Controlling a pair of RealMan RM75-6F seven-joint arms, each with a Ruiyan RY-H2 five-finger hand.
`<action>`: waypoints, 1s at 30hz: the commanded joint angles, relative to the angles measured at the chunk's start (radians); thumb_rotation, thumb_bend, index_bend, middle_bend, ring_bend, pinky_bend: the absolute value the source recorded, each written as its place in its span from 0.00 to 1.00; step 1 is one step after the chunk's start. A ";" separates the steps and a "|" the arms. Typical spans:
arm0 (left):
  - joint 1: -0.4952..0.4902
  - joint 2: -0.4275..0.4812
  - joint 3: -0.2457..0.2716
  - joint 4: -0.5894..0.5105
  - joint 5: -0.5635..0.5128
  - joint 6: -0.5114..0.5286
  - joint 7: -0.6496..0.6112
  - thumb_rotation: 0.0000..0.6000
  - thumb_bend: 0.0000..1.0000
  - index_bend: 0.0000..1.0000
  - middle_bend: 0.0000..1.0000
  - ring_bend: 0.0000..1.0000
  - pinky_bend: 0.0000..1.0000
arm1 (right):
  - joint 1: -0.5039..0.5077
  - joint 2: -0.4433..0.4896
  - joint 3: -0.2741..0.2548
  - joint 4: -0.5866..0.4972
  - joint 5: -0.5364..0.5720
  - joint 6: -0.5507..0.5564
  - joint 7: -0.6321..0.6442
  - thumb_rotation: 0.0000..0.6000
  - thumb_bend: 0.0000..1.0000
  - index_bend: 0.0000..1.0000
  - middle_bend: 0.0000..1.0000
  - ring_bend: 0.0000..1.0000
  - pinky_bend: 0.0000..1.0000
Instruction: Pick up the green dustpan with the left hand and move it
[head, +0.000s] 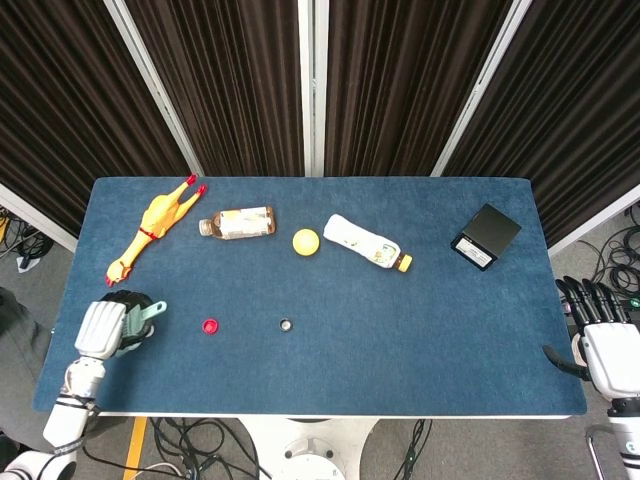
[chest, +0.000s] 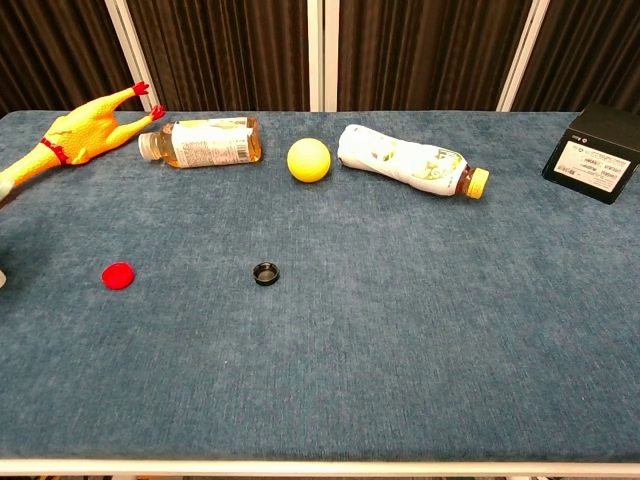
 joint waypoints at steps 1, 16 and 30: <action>0.001 -0.049 -0.012 0.046 0.005 -0.003 -0.038 1.00 0.46 0.53 0.57 0.39 0.41 | -0.001 0.002 -0.002 -0.005 -0.002 0.000 -0.004 1.00 0.10 0.00 0.07 0.00 0.00; -0.065 -0.150 -0.054 0.041 0.033 -0.046 -0.168 1.00 0.46 0.52 0.57 0.39 0.48 | -0.009 0.003 -0.002 -0.006 0.008 0.008 0.001 1.00 0.10 0.00 0.07 0.00 0.00; -0.150 -0.242 -0.102 -0.107 0.016 -0.117 0.016 1.00 0.46 0.52 0.57 0.39 0.47 | -0.014 -0.002 -0.002 0.026 0.023 0.003 0.037 1.00 0.10 0.00 0.07 0.00 0.00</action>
